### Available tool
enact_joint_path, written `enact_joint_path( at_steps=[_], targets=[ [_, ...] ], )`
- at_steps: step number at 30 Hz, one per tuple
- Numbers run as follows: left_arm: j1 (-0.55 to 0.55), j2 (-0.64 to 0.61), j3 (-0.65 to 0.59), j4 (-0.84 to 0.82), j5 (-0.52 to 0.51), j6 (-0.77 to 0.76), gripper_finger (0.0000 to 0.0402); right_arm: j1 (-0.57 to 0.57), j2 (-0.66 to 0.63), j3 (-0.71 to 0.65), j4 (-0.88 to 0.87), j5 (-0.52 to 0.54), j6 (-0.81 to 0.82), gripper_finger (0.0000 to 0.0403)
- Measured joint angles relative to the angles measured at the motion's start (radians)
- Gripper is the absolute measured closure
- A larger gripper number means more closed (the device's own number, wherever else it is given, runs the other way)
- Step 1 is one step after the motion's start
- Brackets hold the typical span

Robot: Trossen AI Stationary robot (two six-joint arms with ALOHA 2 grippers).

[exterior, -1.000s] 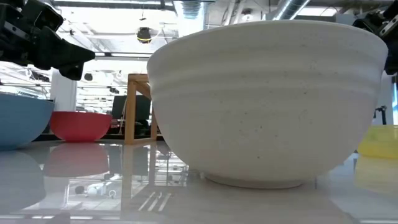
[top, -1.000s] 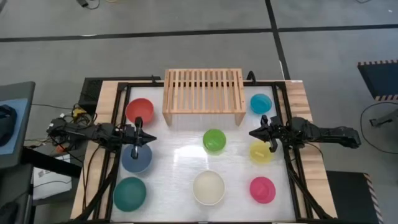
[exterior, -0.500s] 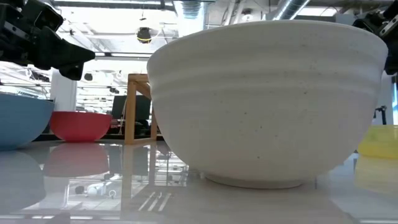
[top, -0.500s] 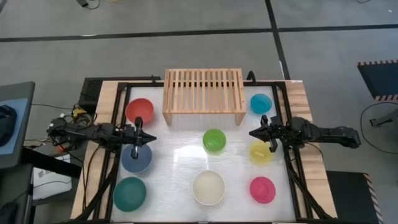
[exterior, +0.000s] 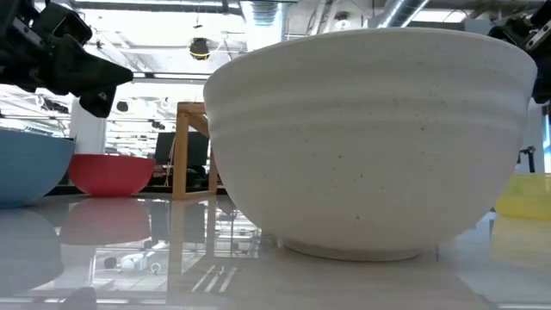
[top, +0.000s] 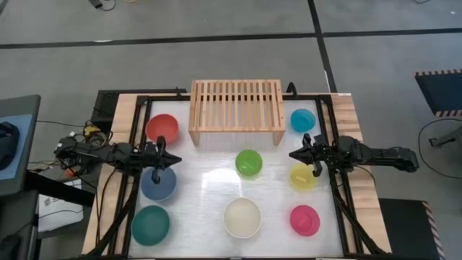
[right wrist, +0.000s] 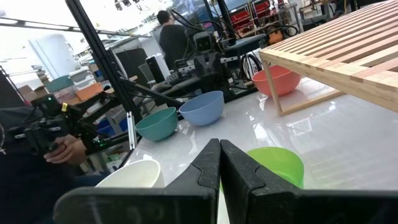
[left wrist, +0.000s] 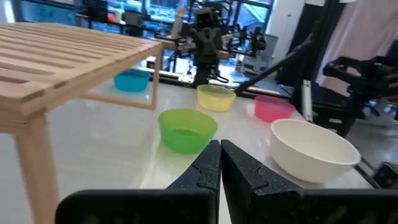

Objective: Place and stack bowls onto a shelf
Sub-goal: Put the blue transparent bowl on the shelf

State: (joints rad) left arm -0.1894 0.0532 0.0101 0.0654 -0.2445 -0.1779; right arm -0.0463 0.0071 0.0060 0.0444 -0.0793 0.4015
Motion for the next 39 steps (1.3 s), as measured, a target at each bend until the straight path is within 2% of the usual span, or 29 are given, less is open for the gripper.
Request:
enact_joint_path(
  at_steps=[3, 6, 10, 17, 26, 33, 39],
  targets=[
    [0.000, 0.000, 0.000, -0.002, -0.041, 0.010, 0.0401, 0.000, 0.000, 0.000, 0.000, 0.000, 0.000, 0.0368],
    [0.000, 0.000, 0.000, 0.002, -0.091, 0.083, 0.0401, 0.000, 0.000, 0.000, 0.000, 0.000, 0.000, 0.0368],
    [0.000, 0.006, 0.000, 0.003, -0.097, 0.172, 0.0401, 0.000, 0.000, 0.000, 0.000, 0.000, 0.000, 0.0368],
    [0.000, 0.006, 0.000, 0.051, -0.247, 0.219, 0.0401, 0.000, 0.000, 0.000, 0.000, 0.000, 0.000, 0.0368],
    [0.000, 0.006, 0.000, 0.075, -0.243, 0.079, 0.0401, 0.000, 0.000, 0.000, 0.000, 0.000, 0.000, 0.0368],
    [-0.007, 0.006, 0.000, 0.049, -0.122, -0.010, 0.0401, 0.000, 0.000, 0.000, 0.003, 0.000, 0.000, 0.0368],
    [-0.050, 0.006, 0.000, 0.051, -0.237, 0.034, 0.0401, -0.001, 0.000, 0.000, 0.006, 0.002, -0.014, 0.0368]
  ],
)
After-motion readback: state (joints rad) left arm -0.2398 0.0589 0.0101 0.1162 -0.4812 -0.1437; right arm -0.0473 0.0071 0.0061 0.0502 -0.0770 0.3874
